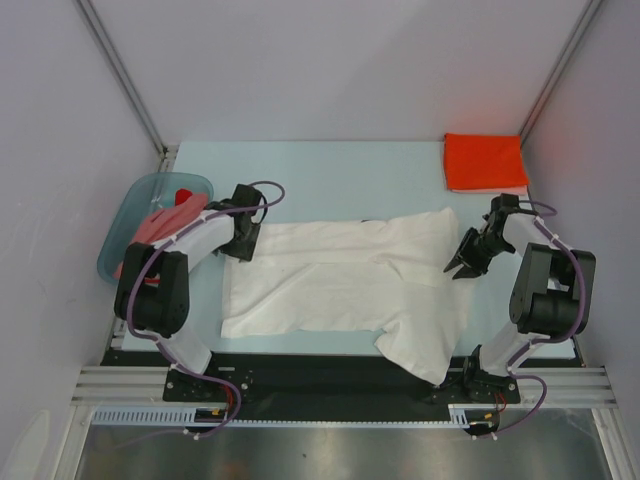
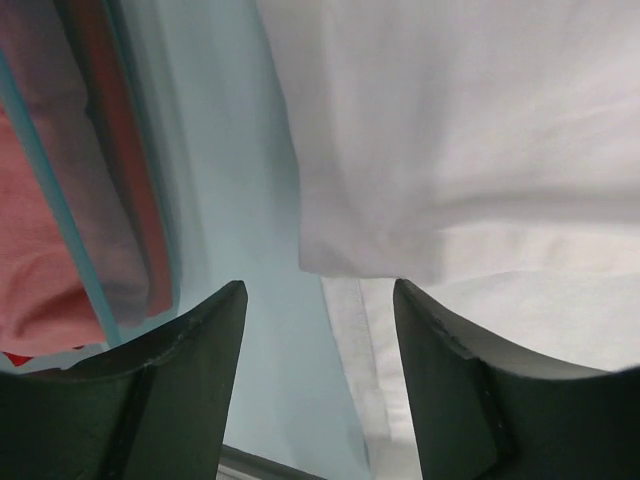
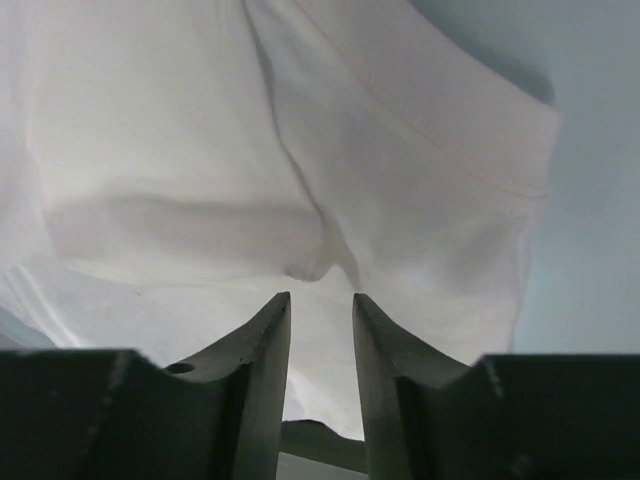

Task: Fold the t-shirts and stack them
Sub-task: Fold the tshirt

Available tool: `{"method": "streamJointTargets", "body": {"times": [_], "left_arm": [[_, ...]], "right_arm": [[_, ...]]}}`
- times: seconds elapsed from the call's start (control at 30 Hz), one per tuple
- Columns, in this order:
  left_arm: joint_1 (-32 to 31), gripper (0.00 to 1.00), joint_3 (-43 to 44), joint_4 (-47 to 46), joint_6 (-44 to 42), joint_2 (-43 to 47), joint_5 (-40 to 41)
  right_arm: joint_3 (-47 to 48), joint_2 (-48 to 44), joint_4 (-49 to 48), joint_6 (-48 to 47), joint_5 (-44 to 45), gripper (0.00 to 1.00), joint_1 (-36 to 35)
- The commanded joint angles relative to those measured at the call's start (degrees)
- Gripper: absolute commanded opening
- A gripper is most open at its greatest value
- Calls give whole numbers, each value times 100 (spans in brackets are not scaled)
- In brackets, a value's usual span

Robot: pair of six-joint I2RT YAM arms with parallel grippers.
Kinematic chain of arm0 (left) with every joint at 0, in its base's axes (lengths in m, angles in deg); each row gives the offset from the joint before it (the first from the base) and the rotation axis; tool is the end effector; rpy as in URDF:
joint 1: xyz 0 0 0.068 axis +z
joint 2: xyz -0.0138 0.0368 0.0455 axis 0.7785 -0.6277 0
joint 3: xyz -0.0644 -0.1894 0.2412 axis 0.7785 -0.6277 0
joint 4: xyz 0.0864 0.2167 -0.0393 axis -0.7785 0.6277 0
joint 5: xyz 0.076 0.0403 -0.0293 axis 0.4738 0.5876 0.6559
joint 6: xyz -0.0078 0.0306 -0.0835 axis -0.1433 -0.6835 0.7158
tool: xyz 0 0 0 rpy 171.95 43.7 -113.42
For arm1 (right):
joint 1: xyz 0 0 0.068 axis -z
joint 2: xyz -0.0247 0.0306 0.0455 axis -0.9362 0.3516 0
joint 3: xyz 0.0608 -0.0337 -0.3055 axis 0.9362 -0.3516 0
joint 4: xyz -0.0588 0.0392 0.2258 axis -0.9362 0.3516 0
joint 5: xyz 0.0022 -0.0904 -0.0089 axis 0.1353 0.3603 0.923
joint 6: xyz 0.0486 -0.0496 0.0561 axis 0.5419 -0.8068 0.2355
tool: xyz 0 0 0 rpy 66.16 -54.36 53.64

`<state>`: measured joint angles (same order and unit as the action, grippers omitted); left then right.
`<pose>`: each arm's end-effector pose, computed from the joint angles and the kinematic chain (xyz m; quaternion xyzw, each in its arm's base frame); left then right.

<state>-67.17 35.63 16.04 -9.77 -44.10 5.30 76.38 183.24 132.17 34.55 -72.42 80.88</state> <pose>0.3061 -0.0546 0.2050 0.0895 0.9647 0.1796 0.1704 0.2803 -0.0288 0.1900 0.2503 0.9496 0.1791 0.0591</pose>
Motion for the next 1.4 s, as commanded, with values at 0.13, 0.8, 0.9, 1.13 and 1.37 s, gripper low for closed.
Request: {"method": "streamJointTargets", "body": {"times": [0.13, 0.8, 0.9, 1.13, 1.37], "left_arm": [[-12, 41, 1059, -425, 77, 434, -1499], [823, 17, 1210, -927, 745, -1051, -3700], [920, 17, 1078, -953, 824, -1087, -3726], [1086, 17, 700, -1006, 947, -1096, -3664], [1236, 17, 498, -1041, 982, -1069, -3612]], "right_arm": [[1327, 107, -460, -14, 564, 48, 84], [3104, 2094, -1664, 277, 124, 49, -92], [3279, 2305, -1638, 277, 63, 52, -136], [3701, 2763, -1445, 400, 45, 48, -232], [3807, 2895, -1366, 471, 177, 26, -215]]}}
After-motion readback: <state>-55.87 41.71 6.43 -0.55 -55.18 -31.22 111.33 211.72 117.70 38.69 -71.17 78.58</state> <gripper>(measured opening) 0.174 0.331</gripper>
